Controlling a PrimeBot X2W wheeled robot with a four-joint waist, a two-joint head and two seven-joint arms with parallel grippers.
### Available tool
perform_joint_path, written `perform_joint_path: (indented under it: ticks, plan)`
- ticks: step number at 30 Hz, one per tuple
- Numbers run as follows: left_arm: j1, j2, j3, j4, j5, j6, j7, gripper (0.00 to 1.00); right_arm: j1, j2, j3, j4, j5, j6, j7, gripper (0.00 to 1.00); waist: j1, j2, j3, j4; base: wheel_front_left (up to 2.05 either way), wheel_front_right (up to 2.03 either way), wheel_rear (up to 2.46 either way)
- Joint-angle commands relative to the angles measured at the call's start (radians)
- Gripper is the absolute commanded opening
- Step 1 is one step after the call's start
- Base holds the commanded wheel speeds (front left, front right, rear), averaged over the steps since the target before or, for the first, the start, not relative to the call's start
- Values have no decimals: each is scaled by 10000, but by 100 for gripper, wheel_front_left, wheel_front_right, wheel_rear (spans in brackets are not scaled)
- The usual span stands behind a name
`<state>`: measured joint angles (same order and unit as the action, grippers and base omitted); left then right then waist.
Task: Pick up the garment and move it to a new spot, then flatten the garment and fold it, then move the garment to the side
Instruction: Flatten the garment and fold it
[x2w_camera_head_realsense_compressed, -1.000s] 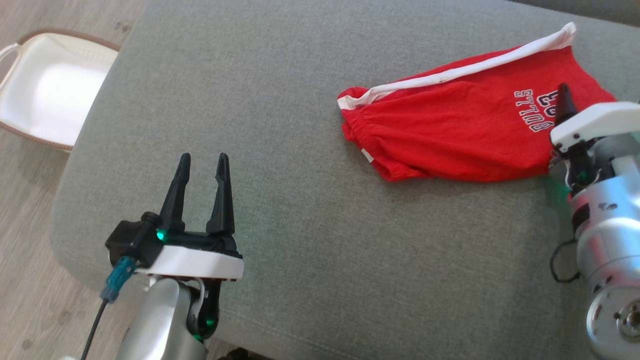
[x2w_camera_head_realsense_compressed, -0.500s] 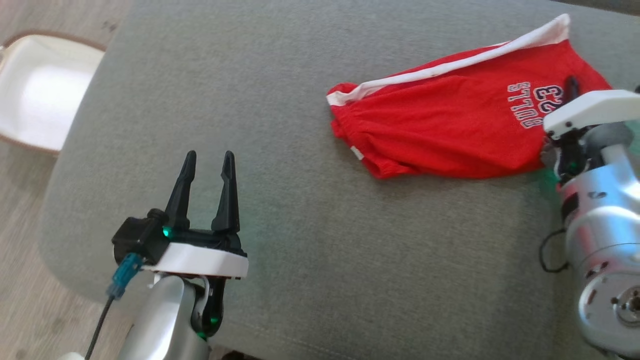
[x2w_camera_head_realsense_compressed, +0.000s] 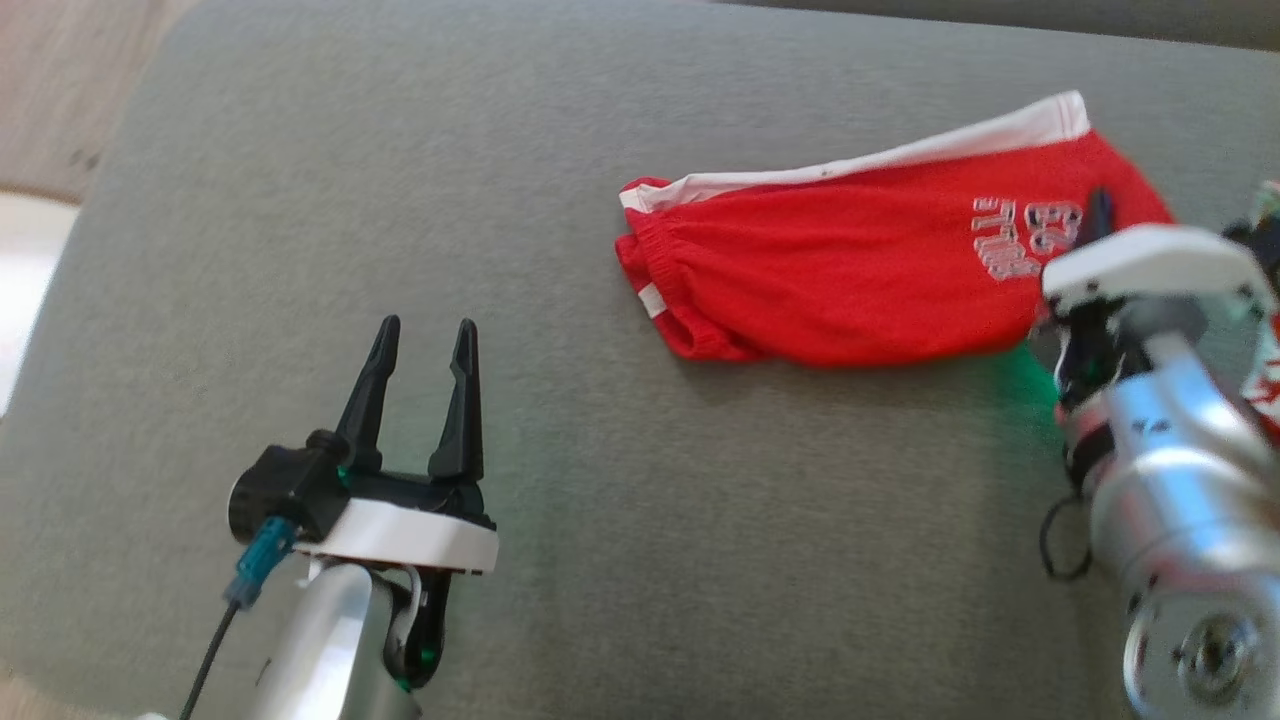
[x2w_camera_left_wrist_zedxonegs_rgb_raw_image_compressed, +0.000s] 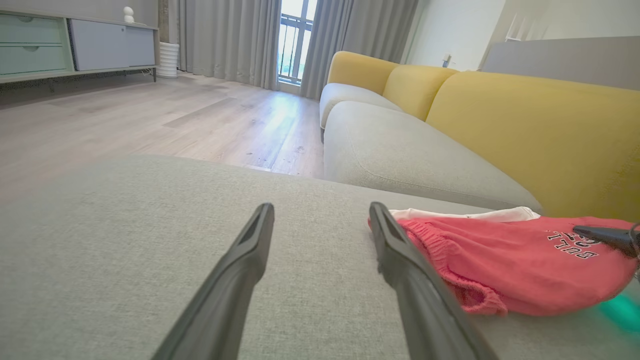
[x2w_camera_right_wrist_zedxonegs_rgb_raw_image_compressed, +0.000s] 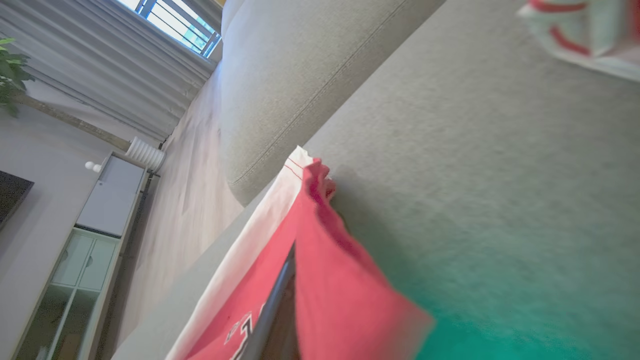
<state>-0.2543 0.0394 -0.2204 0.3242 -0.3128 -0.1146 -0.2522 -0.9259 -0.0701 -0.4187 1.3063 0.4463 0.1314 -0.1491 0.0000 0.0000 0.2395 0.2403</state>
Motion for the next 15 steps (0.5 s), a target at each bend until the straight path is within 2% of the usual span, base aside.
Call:
perform_joint_path:
  ticks: [1,8,15]
  plan:
    - [-41,109,393,-260,115,-33,-95,100,125,197,414,-267,272,-7,-183,0,0,0,-236,-349,0,0,0]
    - [259,109,540,-300,299,-68,-95,100,1898,197,1710,-1661,2301,-7,-639,0,0,0,-645,-950,0,0,0]
    - [558,108,564,-328,407,-93,-95,100,3575,198,2420,-3047,3406,-7,-836,0,0,0,-958,-1288,0,0,0]
